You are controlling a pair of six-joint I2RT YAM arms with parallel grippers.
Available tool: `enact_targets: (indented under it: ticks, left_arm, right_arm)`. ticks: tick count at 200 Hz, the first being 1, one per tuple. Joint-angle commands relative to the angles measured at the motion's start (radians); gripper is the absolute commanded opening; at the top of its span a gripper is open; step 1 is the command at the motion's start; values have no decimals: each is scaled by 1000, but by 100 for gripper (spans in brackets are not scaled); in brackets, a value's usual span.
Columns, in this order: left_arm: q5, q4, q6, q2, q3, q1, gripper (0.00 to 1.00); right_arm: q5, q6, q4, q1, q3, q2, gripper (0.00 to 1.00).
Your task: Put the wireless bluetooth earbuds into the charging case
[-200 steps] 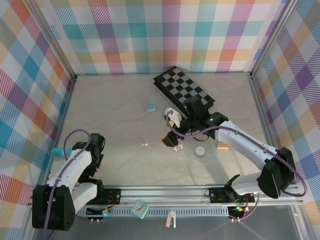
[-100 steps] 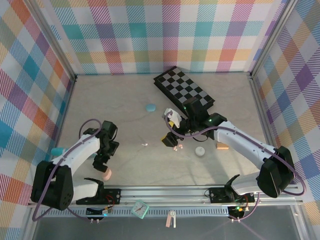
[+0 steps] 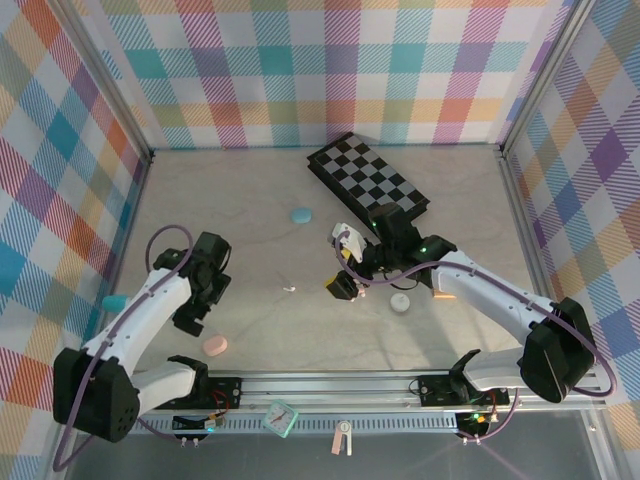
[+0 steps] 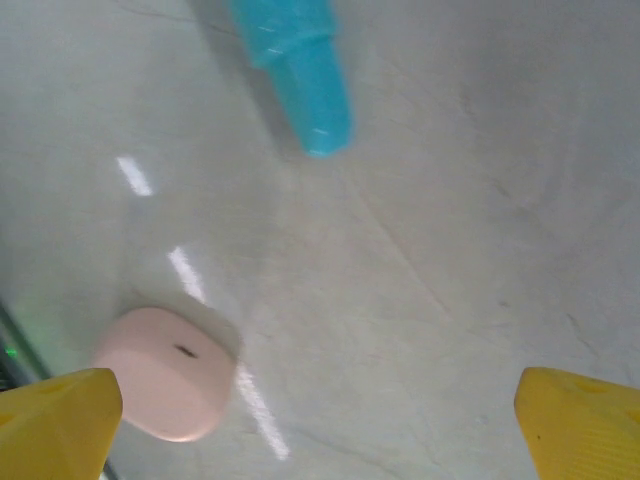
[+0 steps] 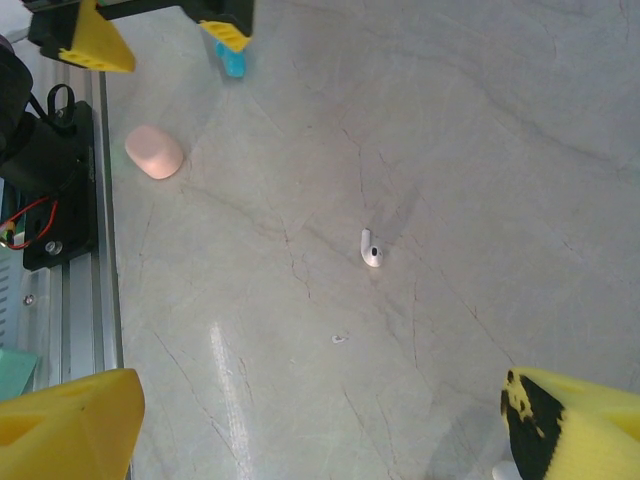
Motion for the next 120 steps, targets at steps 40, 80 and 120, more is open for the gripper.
enact_targets:
  ticks: [40,80,120]
  left_arm:
    - [118,-75,-115,-140,-212,60,100]
    - [193,18,-178,-89,-258,60,100]
    - [243,78,-206,12,-249,61,98]
  right_arm:
    - [-45,11,51,7,-15,-2,92]
    - [-33,15,53,6,-31,-21,92]
    - [-17,21,53,7,-51,-41,92]
